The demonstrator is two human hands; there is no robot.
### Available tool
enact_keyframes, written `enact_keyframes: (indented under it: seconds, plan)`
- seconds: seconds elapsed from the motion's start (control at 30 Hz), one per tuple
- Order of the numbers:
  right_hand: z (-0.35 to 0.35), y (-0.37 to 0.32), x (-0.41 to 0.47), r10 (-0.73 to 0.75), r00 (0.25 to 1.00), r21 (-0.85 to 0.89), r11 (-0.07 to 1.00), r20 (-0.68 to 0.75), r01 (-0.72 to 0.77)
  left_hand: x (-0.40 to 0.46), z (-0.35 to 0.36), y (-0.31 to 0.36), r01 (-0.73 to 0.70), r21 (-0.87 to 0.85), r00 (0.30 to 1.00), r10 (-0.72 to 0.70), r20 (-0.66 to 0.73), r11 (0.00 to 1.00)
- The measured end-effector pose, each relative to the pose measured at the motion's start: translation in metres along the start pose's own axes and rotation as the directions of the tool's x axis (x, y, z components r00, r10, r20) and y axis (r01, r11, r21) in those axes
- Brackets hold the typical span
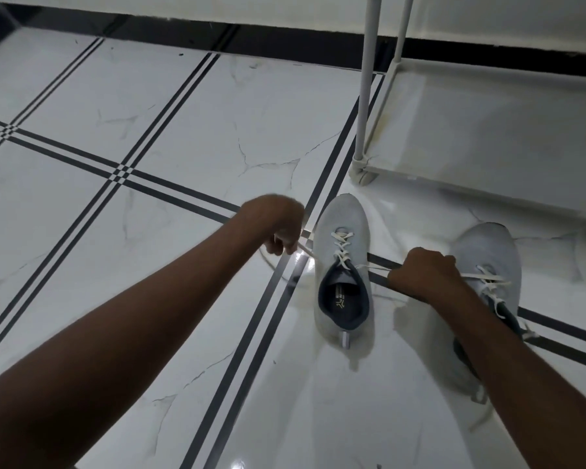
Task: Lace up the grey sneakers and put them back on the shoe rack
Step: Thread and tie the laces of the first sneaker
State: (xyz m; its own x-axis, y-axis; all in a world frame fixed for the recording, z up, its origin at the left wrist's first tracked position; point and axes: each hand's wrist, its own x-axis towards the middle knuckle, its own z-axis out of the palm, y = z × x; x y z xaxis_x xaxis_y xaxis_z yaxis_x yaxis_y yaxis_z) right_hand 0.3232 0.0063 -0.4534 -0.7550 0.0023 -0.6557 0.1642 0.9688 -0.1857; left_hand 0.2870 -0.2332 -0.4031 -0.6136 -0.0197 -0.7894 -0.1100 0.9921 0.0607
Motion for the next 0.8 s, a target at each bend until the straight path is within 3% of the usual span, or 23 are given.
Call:
enact_keyframes:
  seconds: [0.1,0.17,0.23,0.33,0.47,0.6,0.8]
  plan:
    - [0.009,-0.006,0.004,-0.067,0.996,-0.149,0.987,-0.056,0.059,0.009,0.029,-0.002,-0.190,0.011,0.981,0.190,0.040,0.982]
    - [0.024,-0.013,0.010,-0.336,0.920,-0.250,0.926,-0.204,0.283,0.019,0.050,0.000,-0.282,-0.007,0.956,0.281,-0.080,0.959]
    - [0.031,-0.017,0.011,-0.446,0.874,-0.092,0.895,-0.192,0.436,0.023,0.062,0.003,-0.305,-0.097,0.942,0.285,-0.177,0.947]
    - [0.027,-0.009,0.017,-0.350,0.935,0.244,0.903,-0.063,0.354,0.028,0.071,0.002,-0.308,-0.170,0.925,0.253,-0.283,0.936]
    - [0.021,0.000,0.019,-0.322,0.944,0.497,0.832,0.069,0.247,0.031,0.078,-0.001,-0.325,-0.088,0.878,0.266,-0.398,0.941]
    - [0.024,0.019,0.023,-0.373,0.928,0.290,0.887,-0.007,0.358,0.031,0.090,-0.013,-0.326,-0.036,0.840,0.272,-0.469,0.945]
    - [0.034,0.020,0.026,-0.320,0.935,0.112,0.934,-0.153,0.338,0.034,0.092,-0.021,-0.333,-0.042,0.830,0.272,-0.486,0.942]
